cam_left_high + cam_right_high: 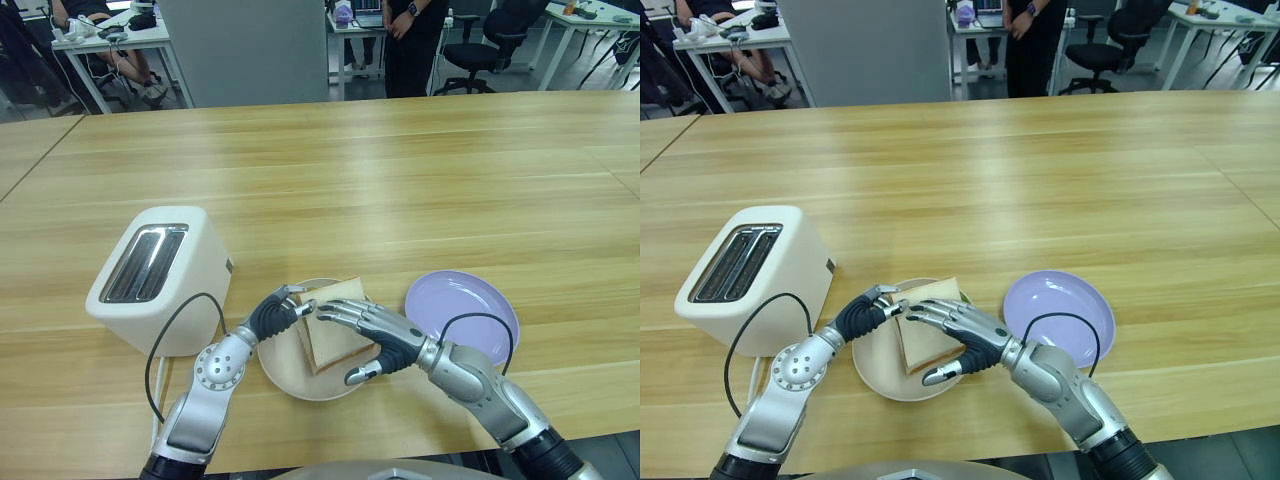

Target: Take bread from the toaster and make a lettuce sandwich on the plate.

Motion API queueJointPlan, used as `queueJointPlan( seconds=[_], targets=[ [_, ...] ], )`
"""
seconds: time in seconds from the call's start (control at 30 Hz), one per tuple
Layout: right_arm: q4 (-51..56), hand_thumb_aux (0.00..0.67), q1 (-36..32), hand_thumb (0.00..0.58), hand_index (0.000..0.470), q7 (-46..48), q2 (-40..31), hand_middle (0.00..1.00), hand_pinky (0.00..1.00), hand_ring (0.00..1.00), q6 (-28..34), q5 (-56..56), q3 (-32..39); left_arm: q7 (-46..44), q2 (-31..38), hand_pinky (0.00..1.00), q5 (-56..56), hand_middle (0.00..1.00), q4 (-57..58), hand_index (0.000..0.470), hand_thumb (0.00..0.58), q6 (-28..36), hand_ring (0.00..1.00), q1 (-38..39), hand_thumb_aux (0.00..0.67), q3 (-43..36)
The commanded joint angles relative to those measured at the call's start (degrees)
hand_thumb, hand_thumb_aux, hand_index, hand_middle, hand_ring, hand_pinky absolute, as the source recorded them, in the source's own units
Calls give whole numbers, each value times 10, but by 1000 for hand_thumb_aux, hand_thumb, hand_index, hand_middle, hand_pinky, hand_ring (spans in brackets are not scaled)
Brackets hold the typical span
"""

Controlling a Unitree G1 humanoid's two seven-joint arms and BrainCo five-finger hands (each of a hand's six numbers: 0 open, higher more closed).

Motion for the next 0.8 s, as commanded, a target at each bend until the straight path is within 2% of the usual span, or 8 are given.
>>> queueJointPlan(
  seconds=[0.03, 0.33, 0.37, 0.4, 0.43, 0.53, 0.57, 0.8],
  targets=[
    [31, 0, -9, 0, 0, 56, -18, 0, 0, 0, 13, 14, 19, 15, -9, 1000, 13, 1000, -23, 460, 580, 21, 1000, 12, 670, -3],
    [88, 0, -46, 0, 0, 166, -18, 0, 0, 0, 77, 70, 44, 44, -13, 1000, 66, 1000, -31, 460, 580, 48, 1000, 8, 670, -18],
    [91, 0, -49, 0, 0, 172, -16, 0, 0, 0, 84, 76, 45, 53, -14, 1000, 79, 1000, -34, 303, 512, 48, 1000, 6, 441, -22],
    [92, 0, -53, 0, 0, 176, -15, 0, 0, 0, 88, 79, 46, 62, -15, 1000, 93, 1000, -38, 198, 392, 49, 1000, 5, 289, -24],
    [94, 0, -55, 0, 0, 179, -14, 0, 0, 0, 92, 82, 47, 78, -15, 1000, 119, 1000, -42, 29, 71, 55, 1000, 0, 42, -25],
    [98, 0, -57, 0, 0, 184, -16, 0, 0, 0, 99, 88, 47, 115, -15, 843, 185, 843, -51, 0, 0, 65, 843, -15, 0, -31],
    [99, 0, -56, 0, 0, 185, -17, 0, 0, 0, 100, 90, 47, 129, -19, 478, 210, 478, -62, 0, 0, 69, 478, -21, 0, -32],
    [112, 0, -55, 0, 0, 184, -21, 0, 0, 0, 112, 96, 42, 222, -38, 271, 421, 271, -159, 0, 0, 108, 271, -71, 0, -3]
  ],
)
